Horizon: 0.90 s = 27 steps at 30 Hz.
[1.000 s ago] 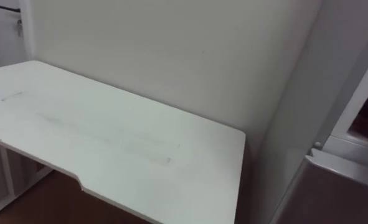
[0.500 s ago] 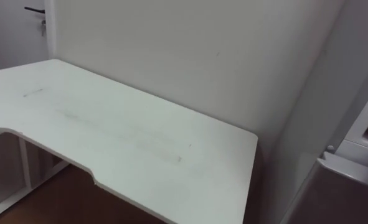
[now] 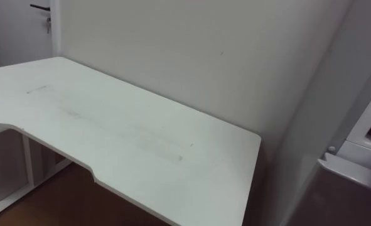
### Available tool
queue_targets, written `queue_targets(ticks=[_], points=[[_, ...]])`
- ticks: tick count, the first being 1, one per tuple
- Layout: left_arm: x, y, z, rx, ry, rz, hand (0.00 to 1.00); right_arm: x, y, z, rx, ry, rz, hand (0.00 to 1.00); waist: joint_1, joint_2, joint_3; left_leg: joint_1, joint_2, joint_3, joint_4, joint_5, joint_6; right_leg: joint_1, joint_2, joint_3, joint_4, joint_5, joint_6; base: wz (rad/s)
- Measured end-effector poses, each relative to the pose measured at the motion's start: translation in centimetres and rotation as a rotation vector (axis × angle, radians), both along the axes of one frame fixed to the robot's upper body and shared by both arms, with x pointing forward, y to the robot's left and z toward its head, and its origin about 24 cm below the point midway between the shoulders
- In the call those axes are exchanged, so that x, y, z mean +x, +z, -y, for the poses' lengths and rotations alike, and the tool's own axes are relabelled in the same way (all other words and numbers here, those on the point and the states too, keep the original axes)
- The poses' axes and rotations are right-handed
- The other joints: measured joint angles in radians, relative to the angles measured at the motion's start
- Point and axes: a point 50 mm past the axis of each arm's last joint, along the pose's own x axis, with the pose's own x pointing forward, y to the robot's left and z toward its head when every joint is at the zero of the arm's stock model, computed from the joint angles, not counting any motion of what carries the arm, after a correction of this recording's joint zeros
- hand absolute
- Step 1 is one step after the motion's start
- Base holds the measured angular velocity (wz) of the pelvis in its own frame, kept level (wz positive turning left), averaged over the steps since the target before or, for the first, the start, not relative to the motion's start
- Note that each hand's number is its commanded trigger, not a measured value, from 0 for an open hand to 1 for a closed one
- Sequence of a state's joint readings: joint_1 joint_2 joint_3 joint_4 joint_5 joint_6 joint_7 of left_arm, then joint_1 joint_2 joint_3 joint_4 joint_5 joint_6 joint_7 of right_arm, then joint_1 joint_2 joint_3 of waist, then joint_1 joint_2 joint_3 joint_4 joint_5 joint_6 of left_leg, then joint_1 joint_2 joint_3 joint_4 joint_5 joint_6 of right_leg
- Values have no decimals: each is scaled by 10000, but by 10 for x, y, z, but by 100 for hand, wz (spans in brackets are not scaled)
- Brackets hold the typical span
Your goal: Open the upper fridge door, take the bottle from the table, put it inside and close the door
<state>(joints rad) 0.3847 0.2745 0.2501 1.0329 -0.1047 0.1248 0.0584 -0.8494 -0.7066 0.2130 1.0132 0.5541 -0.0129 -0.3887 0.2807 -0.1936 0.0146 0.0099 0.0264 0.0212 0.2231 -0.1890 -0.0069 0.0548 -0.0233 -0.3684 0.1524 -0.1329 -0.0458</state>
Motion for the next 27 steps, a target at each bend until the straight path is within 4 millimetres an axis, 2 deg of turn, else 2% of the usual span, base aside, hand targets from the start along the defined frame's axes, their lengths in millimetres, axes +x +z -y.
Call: queue_targets(ticks=[9, 16, 22, 24, 25, 27], points=[[4, -1, 1, -131, -284, -8, 0, 1, 0, -1, -11, 277, 38, 0, -27, 21, -1, 4, -3, 66, -12, -3, 2, -32, 6, 80, -5, -6, 9, -1], [9, -1, 1, -63, -275, 90, 0, 1, 2, -1, 60, 556, 172, 0, -77, 140, -25, 14, -5, 3, -11, -3, 1, -1, 3, 54, -26, 12, 8, 0], [15, -2, 1, 34, -330, 273, 0, 2, 5, -3, 243, 1117, 491, 0, -321, 218, -32, 34, -16, 7, -20, -7, 12, 47, -8, 22, -12, 25, 21, 0], [15, -3, 2, 65, -299, 265, 0, 3, 7, -3, 263, 1206, 568, 0, -392, 276, -38, 37, -23, 12, -17, -13, 23, 67, -19, -11, -19, 30, 28, 5], [14, -4, 5, 47, -256, 250, 0, 2, 9, -3, 317, 1281, 702, 0, -498, 340, -16, 64, -28, 22, -9, -20, 34, 123, -32, -47, -30, 33, 37, 8], [13, -5, 9, -25, -208, 225, 0, 1, 12, -5, 348, 1467, 990, 0, -567, 467, -41, 90, -29, 27, -24, -25, 45, 141, -54, -49, -22, 15, 67, 4]])
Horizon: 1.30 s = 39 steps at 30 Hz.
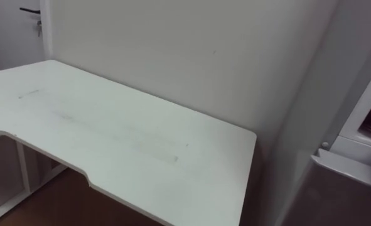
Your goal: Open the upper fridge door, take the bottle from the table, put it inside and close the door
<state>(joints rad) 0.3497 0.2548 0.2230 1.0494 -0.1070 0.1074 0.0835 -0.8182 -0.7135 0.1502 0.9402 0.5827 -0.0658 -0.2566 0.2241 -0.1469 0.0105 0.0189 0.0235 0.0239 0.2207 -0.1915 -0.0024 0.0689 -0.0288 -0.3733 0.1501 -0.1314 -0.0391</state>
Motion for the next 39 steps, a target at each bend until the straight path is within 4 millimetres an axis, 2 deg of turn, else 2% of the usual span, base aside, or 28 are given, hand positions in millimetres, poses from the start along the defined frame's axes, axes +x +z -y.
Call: queue_targets(ticks=[4, 13, 21, 23, 27, 39], points=[[2, 0, 0, 16, -19, 79, 0, -4, 2, -4, 4, 474, 434, 0, -50, 118, -50, 148, -10, 63, -171, 23, -4, 39, 20, 73, -3, -18, 12, -4], [5, -1, 3, 179, -247, 194, 0, -14, -1, -15, -138, 1409, 905, 0, -504, 82, -79, 306, 13, 106, -251, -25, 20, 201, 51, 147, -124, -24, 31, 0], [4, 0, 4, 325, -214, 213, 0, -28, -12, -13, -145, 1575, 1032, 0, -515, 163, -97, 519, 57, 164, -313, -37, 34, 355, 37, 199, -84, -11, 50, -2], [2, 0, 4, 333, -191, 146, 0, -30, -14, -15, -184, 1666, 1002, 0, -515, 219, -123, 580, 58, 189, -324, -39, 36, 386, 35, 246, -59, -11, 51, -7], [-3, 0, 4, 334, -138, 32, 0, -35, -16, -22, -331, 2020, 1070, 0, -569, 352, -121, 640, 55, 300, -331, -37, 41, 352, 29, 430, 7, -12, 52, -9], [-3, -2, 9, 380, -76, 48, 0, -42, -22, -28, -477, 2334, 982, 0, -638, 298, -132, 762, 23, 467, -359, -44, 72, 356, 31, 676, 9, -50, 101, -4]])
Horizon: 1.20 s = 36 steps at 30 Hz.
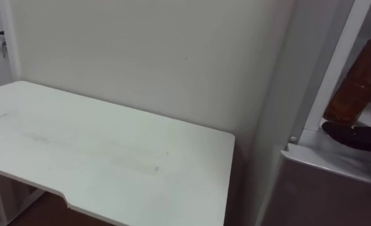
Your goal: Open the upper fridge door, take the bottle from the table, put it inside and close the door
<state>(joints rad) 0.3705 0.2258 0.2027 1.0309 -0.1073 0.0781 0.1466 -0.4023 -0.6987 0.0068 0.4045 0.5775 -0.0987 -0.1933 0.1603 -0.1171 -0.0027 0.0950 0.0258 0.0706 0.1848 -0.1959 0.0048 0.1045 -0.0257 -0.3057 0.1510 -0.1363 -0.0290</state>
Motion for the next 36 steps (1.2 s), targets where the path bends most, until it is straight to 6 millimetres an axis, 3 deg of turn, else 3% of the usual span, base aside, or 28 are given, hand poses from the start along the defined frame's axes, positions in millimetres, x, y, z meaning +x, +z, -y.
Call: queue_targets(ticks=[10, 19, 22, 29, 31, 36], points=[[-5, -1, 6, -154, -15, 5, 0, -4, -7, -6, 171, -7, -5, 0, -121, -104, -2, 29, -2, 64, -59, -4, 6, -7, 2, 30, 0, -5, 10, -1], [-6, -3, 10, -233, 163, 52, 0, -3, -6, -16, 480, -99, 306, 0, -293, -54, 13, 31, 3, 103, -66, -6, 9, -15, 2, 71, 6, -7, 13, 0], [-6, -4, 15, -351, 222, 57, 0, -5, -1, -20, 915, -222, 800, 0, -421, 54, 48, 24, 10, 113, -70, -11, 18, -27, 3, 102, -6, -4, 19, -1], [-12, -6, 22, -378, 550, 43, 0, -24, 3, -2, 1834, -1766, 1624, 0, -558, 423, -26, 109, -6, 231, -189, -26, 45, -52, -3, 195, -2, -22, 63, -4], [-14, -6, 23, -374, 562, -3, 0, -27, 2, 1, 1895, -2116, 1716, 0, -578, 488, -14, 199, -9, 323, -228, -29, 41, -19, 22, 273, -7, -22, 63, -13], [-14, -5, 23, -194, 571, 1, 0, -41, -5, -7, 2275, -2470, 2083, 0, -740, 493, -24, 208, -4, 353, -209, -36, 28, -103, 56, 337, -8, -27, 55, -4]])
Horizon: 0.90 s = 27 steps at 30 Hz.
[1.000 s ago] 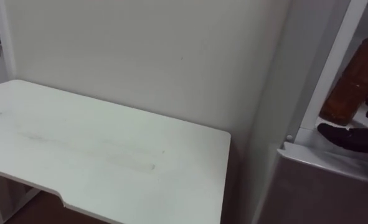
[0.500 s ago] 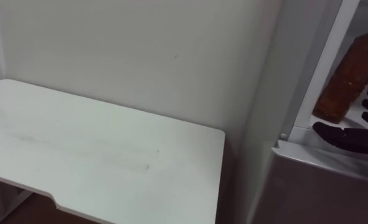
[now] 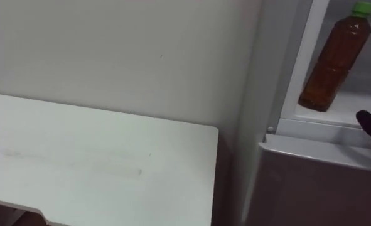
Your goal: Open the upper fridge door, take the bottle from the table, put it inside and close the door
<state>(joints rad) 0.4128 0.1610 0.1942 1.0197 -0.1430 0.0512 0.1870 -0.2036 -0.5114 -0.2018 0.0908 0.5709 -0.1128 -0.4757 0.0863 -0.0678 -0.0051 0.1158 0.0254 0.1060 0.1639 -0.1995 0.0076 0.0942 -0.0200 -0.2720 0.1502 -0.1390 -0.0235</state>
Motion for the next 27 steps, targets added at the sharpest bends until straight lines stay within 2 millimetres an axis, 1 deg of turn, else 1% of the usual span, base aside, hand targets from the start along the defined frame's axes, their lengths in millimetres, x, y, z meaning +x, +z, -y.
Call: queue_targets(ticks=[1, 3, 5, 6, 8, 10, 12, 15, 17, 19, 20, 21, 22, 24, 25, 26, 27], points=[[-1, 0, 0, 1, 45, 5, 0, -6, -3, -2, 131, -80, 97, 0, -53, -31, -8, -5, 0, -9, 10, -8, -5, -24, 1, 2, -2, -2, 0, 0], [-2, 0, 1, 3, 223, 106, 0, -17, -8, -4, 420, -172, 163, 0, -136, -16, -7, -36, 25, 3, 7, -13, -1, -66, -11, 2, 1, -7, 4, 0], [-4, 0, 6, 13, 485, 161, 0, -29, -17, -4, 916, -472, 138, 0, -311, -30, 1, -78, 20, 7, 1, -31, 28, -92, -34, 19, 20, -19, 25, 0], [-4, -1, 8, 10, 500, 162, 0, -31, -19, -4, 1041, -618, 114, 0, -341, -30, 0, -84, 16, 17, -2, -38, 37, -99, -40, 29, 26, -22, 31, -5], [-1, -2, 11, -5, 503, 266, 0, -37, -21, -5, 1378, -1026, 306, 0, -434, 34, -8, -71, 14, 166, -10, -50, 57, -134, -32, 216, 45, -29, 50, -16], [1, -2, 11, 52, 466, 440, 0, -42, -20, -9, 1509, -1148, 531, 0, -537, 81, -2, -43, 23, 258, -10, -55, 65, -151, -15, 296, 46, -3, 58, -17], [3, -2, 11, 87, 401, 553, 0, -46, -20, -11, 1360, -1373, 688, 0, -569, 152, 0, -21, 23, 314, -20, -60, 70, -245, 46, 389, 46, 5, 61, -15], [8, -4, 15, -62, 98, 667, 0, -52, -29, -13, 1559, -1901, 703, 0, -692, 270, -13, 15, 35, 463, -35, -76, 82, -278, 46, 504, 51, 28, 62, -13], [11, -5, 18, -121, -127, 737, 0, -62, -43, -17, 1276, -2474, 240, 0, -671, 373, -17, 60, 59, 581, -111, -88, 74, -286, 70, 565, 103, 34, 56, -10], [12, -5, 19, -150, -284, 801, 0, -70, -55, -21, 1169, -2808, -151, 0, -706, 417, -9, 14, 65, 615, -123, -98, 63, -389, 54, 595, 207, 26, 49, -10], [15, -5, 20, -168, -328, 880, 0, -74, -62, -23, 1299, -2975, -313, 0, -737, 464, 26, -26, 69, 625, -123, -96, 64, -439, 58, 698, 216, 27, 48, -12], [16, -6, 20, -169, -325, 921, 0, -75, -65, -23, 1420, -3089, -413, 0, -741, 466, 33, -43, 68, 640, -126, -96, 64, -436, 57, 727, 219, 27, 48, -11], [18, -5, 20, -161, -273, 1056, 0, -79, -72, -23, 1731, -3353, -579, 0, -771, 536, 50, -43, 70, 695, -131, -97, 64, -439, 62, 762, 218, 27, 48, -6], [26, -6, 20, -96, -369, 1283, 0, -82, -88, -19, 1954, -3822, -1059, 0, -858, 569, 42, -23, 64, 696, -141, -98, 65, -446, 44, 737, 188, 17, 60, 0], [31, -6, 20, -45, -342, 1469, 0, -85, -104, -17, 2039, -4122, -1721, 0, -864, 596, 54, -29, 34, 704, -142, -97, 66, -446, 43, 744, 194, 3, 65, 0], [35, -7, 20, -52, -284, 1572, 0, -88, -120, -16, 2108, -4363, -2465, 0, -867, 602, 47, -26, 0, 699, -140, -97, 65, -438, 46, 746, 191, -1, 65, 0], [38, -7, 20, -71, -227, 1640, 0, -91, -128, -16, 2145, -4448, -2871, 0, -876, 581, 25, -22, 1, 698, -139, -97, 65, -432, 47, 744, 191, -1, 65, 0]])
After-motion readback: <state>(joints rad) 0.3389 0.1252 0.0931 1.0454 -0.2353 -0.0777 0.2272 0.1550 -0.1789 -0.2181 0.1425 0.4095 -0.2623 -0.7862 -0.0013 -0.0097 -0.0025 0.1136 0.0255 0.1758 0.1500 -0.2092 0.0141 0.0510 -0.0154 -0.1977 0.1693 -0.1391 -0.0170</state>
